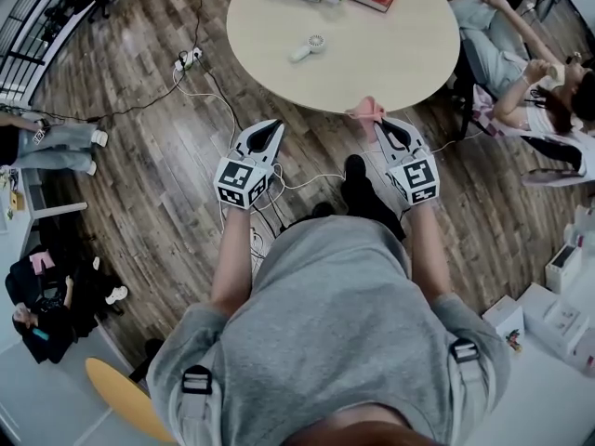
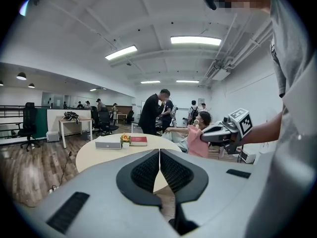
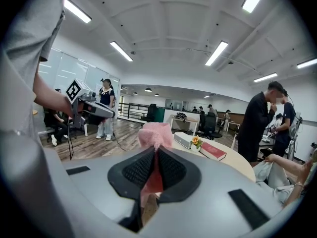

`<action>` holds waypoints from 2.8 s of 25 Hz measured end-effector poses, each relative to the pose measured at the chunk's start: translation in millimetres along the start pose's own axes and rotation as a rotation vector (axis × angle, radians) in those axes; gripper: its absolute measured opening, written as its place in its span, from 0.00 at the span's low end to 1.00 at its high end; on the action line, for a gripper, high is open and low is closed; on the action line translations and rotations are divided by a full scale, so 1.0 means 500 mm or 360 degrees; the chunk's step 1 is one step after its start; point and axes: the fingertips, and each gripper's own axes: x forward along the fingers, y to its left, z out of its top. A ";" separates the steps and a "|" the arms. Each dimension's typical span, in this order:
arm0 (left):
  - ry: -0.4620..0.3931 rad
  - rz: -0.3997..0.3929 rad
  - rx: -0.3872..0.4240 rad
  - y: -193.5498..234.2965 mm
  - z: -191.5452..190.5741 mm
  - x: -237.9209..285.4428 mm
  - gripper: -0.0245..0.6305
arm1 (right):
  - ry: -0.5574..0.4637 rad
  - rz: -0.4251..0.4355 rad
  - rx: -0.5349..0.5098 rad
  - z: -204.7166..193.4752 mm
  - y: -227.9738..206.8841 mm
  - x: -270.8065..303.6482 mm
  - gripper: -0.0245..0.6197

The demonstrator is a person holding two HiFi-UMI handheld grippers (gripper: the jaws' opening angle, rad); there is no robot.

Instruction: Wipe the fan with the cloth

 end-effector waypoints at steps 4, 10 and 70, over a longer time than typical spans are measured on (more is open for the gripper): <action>0.0012 0.0019 -0.0013 0.018 0.006 0.043 0.07 | 0.0005 0.0033 0.0005 -0.004 -0.040 0.032 0.08; 0.0030 0.0083 -0.0050 0.060 0.017 0.138 0.07 | 0.0034 0.0113 0.0003 -0.021 -0.134 0.101 0.08; 0.0517 -0.0322 -0.0111 0.434 -0.136 0.700 0.56 | 0.0369 0.0059 0.0220 -0.123 -0.432 0.572 0.08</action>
